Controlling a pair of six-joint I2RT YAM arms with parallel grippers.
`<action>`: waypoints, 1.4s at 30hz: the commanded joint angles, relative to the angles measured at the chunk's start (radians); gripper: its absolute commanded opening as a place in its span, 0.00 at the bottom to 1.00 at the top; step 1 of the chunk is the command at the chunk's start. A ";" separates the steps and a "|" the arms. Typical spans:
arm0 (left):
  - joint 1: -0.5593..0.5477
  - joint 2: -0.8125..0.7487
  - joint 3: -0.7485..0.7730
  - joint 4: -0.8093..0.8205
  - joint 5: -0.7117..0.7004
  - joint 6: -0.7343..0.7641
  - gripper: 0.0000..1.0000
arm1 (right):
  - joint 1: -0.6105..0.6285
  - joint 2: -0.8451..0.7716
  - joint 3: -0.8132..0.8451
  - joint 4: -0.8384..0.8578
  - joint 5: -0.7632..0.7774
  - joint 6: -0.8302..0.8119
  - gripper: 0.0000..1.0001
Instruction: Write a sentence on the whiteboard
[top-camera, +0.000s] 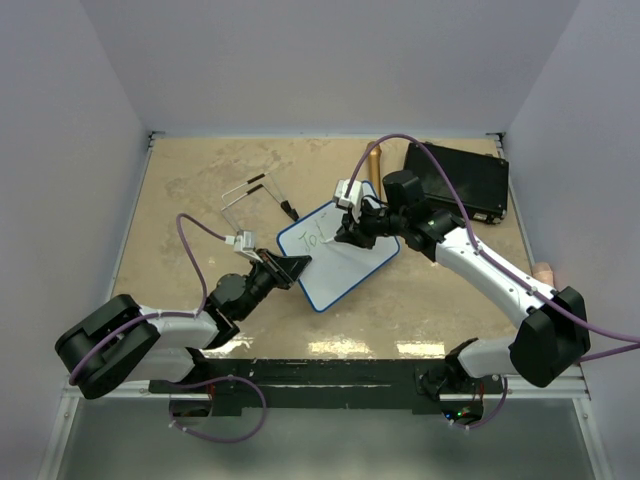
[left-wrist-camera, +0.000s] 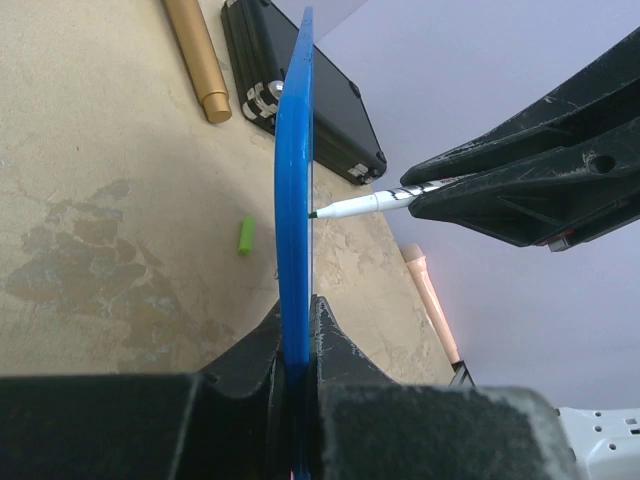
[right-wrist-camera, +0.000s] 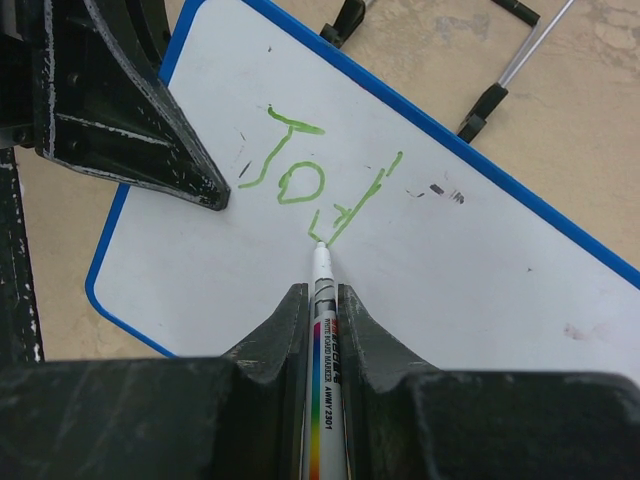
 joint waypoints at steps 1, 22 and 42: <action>0.001 -0.043 0.016 0.664 -0.001 -0.025 0.00 | 0.004 -0.011 0.015 0.041 0.041 0.011 0.00; 0.003 -0.018 0.021 0.687 0.008 -0.037 0.00 | 0.003 0.005 0.032 0.076 0.014 0.037 0.00; 0.014 -0.050 0.010 0.674 0.011 -0.032 0.00 | 0.001 -0.024 -0.009 -0.003 0.050 -0.019 0.00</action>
